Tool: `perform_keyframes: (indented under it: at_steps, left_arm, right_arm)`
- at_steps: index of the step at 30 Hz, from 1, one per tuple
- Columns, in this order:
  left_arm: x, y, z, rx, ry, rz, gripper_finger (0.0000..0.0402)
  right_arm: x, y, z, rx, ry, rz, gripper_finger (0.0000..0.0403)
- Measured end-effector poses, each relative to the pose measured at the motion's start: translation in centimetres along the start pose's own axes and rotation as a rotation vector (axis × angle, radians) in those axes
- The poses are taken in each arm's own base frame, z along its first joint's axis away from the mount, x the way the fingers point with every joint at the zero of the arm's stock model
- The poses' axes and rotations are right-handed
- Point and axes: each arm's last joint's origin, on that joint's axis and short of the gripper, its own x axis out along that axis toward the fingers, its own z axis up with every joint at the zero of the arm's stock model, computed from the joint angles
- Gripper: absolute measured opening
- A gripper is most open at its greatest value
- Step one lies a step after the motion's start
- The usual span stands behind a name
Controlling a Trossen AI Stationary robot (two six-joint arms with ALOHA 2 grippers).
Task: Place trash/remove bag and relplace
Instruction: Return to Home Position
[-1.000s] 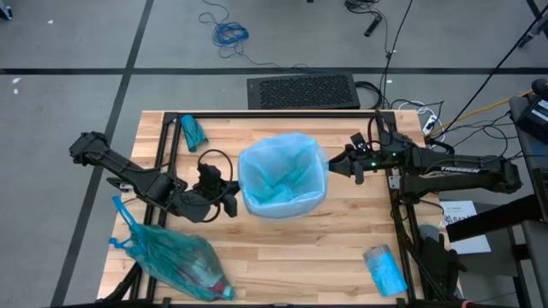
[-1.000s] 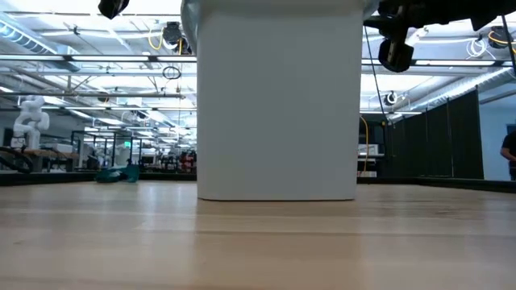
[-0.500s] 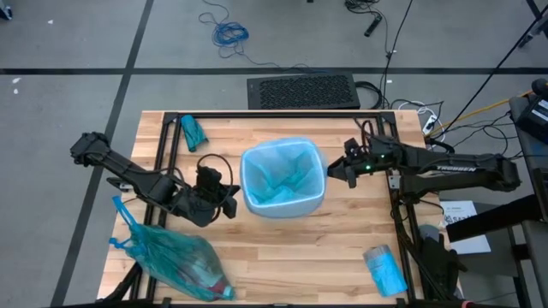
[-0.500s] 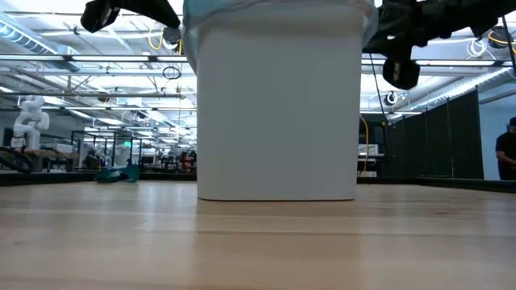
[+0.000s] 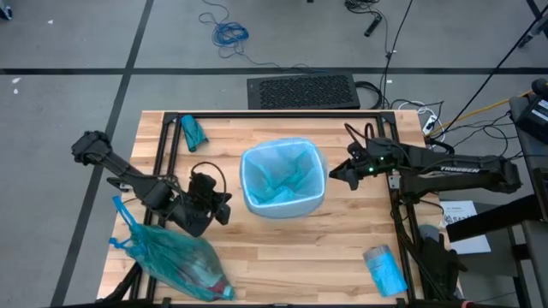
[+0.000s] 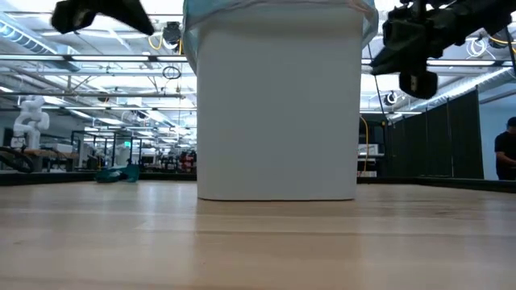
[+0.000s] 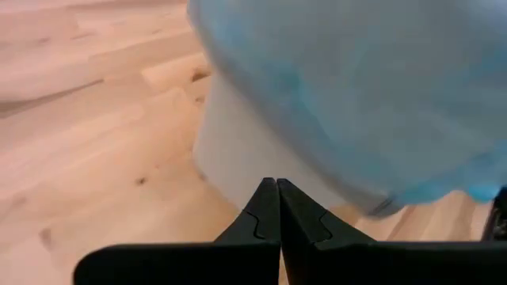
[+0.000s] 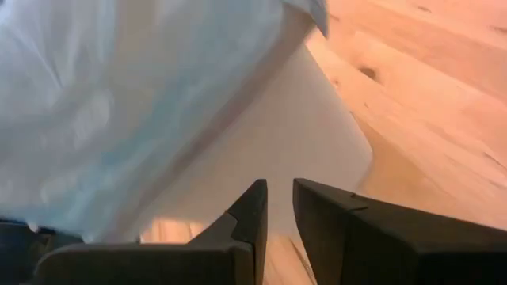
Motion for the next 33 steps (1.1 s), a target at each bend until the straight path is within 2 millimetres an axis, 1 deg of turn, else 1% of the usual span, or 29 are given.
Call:
perform_keyframes:
  at_steps: [4, 9, 12, 15, 18, 21, 23, 27, 30, 33]
  left_arm:
    - [-0.6, 0.7, -0.8, 0.002, 0.04, 0.042, 0.0]
    - [-1.7, 0.9, -1.3, 0.002, 0.06, 0.026, 0.0]
    - [-2.5, 1.1, -1.2, 0.002, 0.039, -0.011, 0.0]
    - [-3.8, 1.3, -0.7, -0.017, -0.037, -0.066, 0.0]
    - [-5.1, 1.5, 0.1, -0.013, -0.156, -0.129, 0.0]
    - [-6.4, 1.5, 1.4, 0.005, -0.287, -0.18, 0.0]
    - [-7.2, 1.5, 2.4, 0.035, -0.342, -0.208, 0.0]
    - [-8.4, 1.4, 4.4, 0.12, -0.353, -0.303, 0.0]
    - [-8.9, 1.6, 5.8, 0.178, -0.346, -0.38, 0.0]
    - [-9.5, 2.3, 7.2, 0.22, -0.353, -0.448, 0.0]
  right_arm:
    - [-1.1, -0.3, -0.6, -0.004, 0.029, -0.026, 0.0057]
    - [-3.0, 0.2, -0.6, -0.009, -0.031, 0.031, 0.0057]
    - [-4.3, 0.5, -0.6, -0.008, -0.083, 0.083, 0.0057]
    - [-5.6, 1.0, -0.5, -0.006, -0.15, 0.163, 0.0057]
    - [-7.0, 1.8, -0.1, -0.034, -0.238, 0.27, 0.0057]
    - [-8.1, 2.6, 0.5, -0.069, -0.344, 0.37, 0.0057]
    - [-8.6, 3.1, 0.9, -0.099, -0.41, 0.424, 0.0057]
    - [-9.2, 3.8, 1.6, -0.146, -0.509, 0.498, 0.0057]
    - [-9.4, 3.9, 1.8, -0.162, -0.531, 0.507, 0.0057]
    - [-9.4, 3.8, 1.9, -0.163, -0.547, 0.496, 0.0057]
